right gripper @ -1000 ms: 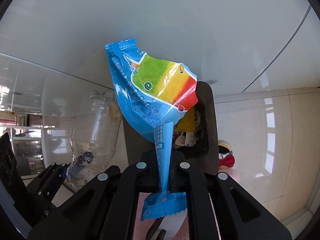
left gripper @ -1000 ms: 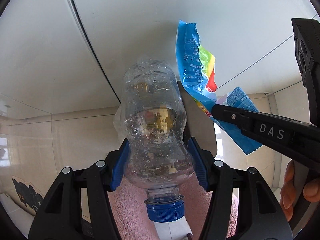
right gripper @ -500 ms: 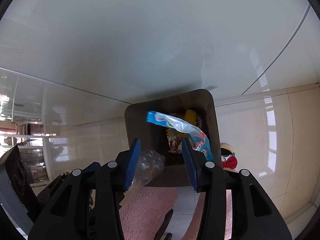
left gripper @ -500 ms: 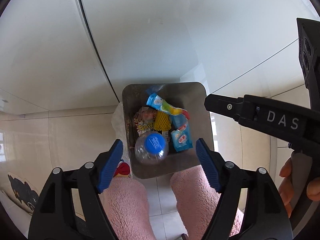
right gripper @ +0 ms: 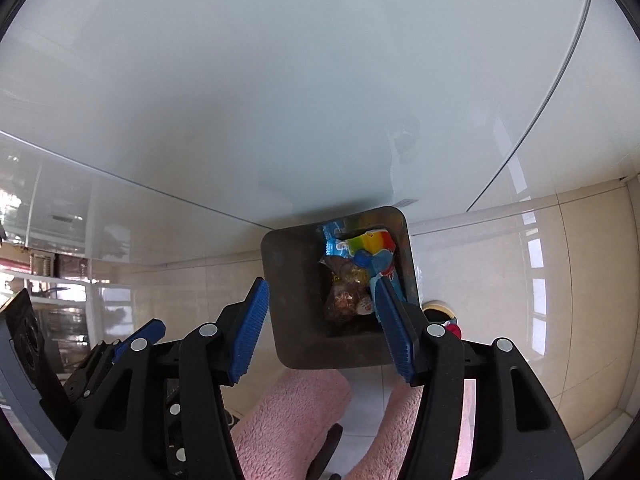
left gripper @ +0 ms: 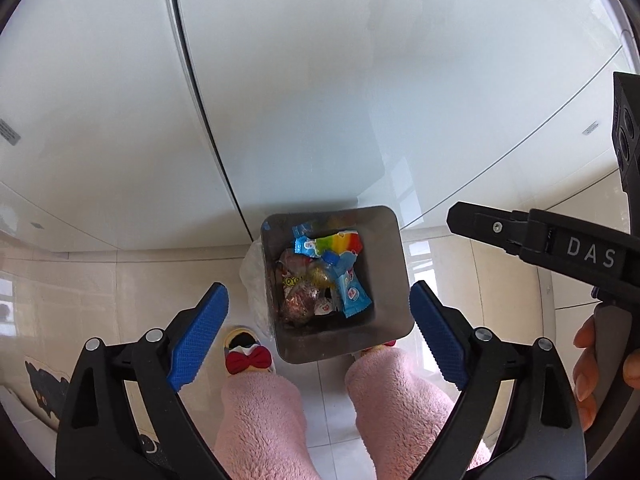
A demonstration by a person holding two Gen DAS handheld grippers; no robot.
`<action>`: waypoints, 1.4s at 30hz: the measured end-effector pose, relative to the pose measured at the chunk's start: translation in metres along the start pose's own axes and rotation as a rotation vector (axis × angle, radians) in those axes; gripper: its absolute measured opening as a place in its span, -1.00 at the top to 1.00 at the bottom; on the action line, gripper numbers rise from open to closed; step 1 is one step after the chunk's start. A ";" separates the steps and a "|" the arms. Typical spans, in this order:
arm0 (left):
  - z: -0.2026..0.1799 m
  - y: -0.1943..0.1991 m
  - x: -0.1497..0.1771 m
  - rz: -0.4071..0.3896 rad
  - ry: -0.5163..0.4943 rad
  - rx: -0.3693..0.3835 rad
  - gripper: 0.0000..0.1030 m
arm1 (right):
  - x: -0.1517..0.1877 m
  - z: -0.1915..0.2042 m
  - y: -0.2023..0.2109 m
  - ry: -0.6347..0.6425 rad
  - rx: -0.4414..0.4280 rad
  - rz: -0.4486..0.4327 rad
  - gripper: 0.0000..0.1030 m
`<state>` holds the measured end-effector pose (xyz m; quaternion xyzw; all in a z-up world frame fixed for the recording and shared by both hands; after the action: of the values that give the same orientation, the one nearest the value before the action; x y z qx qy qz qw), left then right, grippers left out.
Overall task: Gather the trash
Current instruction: 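Raise both tools back up toward the counter trash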
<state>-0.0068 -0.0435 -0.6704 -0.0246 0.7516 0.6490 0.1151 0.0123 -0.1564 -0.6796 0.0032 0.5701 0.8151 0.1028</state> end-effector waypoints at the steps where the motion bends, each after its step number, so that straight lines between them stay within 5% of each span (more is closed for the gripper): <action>1: -0.002 0.009 -0.002 -0.016 -0.004 -0.006 -0.69 | 0.000 0.002 0.009 0.007 0.003 -0.015 -0.12; 15: -0.034 0.167 -0.040 -0.258 -0.071 -0.022 -0.69 | -0.009 0.048 0.190 0.146 -0.005 -0.314 -0.14; 27: -0.045 0.275 -0.102 -0.357 -0.099 -0.039 -0.69 | -0.060 0.053 0.321 0.173 0.041 -0.524 -0.23; 42: -0.090 0.294 -0.214 -0.357 -0.129 0.013 -0.69 | -0.162 0.020 0.349 0.096 0.066 -0.522 -0.23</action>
<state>0.1334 -0.1099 -0.3295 -0.1154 0.7304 0.6138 0.2765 0.1156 -0.2805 -0.3296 -0.1790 0.5820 0.7413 0.2823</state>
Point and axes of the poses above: each gripper's, at about its wrist camera, not at the fingertips, and y roughly against the way its jaws point, z to its left, x to its underside, the point moved 8 cm from there along -y, roughly the way its jaws point, and after that the axes turned 9 degrees about z, right-handed, at the moved point
